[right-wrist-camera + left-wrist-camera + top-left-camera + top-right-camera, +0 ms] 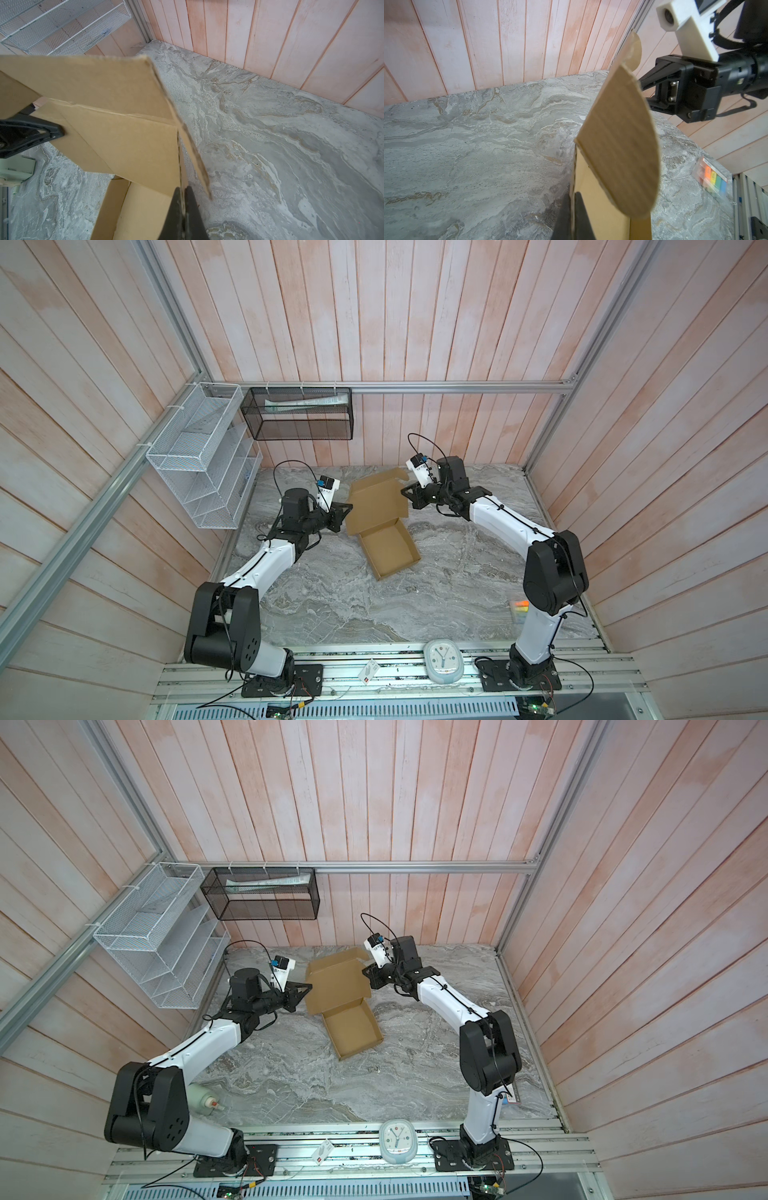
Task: Assemble paper box
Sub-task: Rotate the paper box at the center of the table.
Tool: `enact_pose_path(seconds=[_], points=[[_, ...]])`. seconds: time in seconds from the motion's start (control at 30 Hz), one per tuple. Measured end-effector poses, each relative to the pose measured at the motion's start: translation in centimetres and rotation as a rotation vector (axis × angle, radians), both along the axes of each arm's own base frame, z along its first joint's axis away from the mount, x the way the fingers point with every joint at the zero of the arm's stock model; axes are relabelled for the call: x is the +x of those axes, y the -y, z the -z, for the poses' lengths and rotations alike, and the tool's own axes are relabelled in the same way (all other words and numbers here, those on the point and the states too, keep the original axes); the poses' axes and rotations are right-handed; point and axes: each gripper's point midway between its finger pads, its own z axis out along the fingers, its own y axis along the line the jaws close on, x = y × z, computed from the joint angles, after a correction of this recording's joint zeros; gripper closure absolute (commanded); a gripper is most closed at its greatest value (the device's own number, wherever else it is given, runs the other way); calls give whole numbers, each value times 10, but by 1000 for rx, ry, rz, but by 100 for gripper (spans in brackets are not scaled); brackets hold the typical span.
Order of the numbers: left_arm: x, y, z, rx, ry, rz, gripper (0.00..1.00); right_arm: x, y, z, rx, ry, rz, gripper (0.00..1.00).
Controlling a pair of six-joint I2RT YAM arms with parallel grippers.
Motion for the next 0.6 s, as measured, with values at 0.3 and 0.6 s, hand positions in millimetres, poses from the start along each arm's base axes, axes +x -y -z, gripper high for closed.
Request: enact_pose_path(seconds=[0.3, 0.6], points=[[4, -3, 2, 12, -7, -31, 90, -12, 3, -2, -16, 13, 55, 100], [9, -3, -10, -14, -7, -50, 80, -13, 11, 12, -31, -13, 116, 100]])
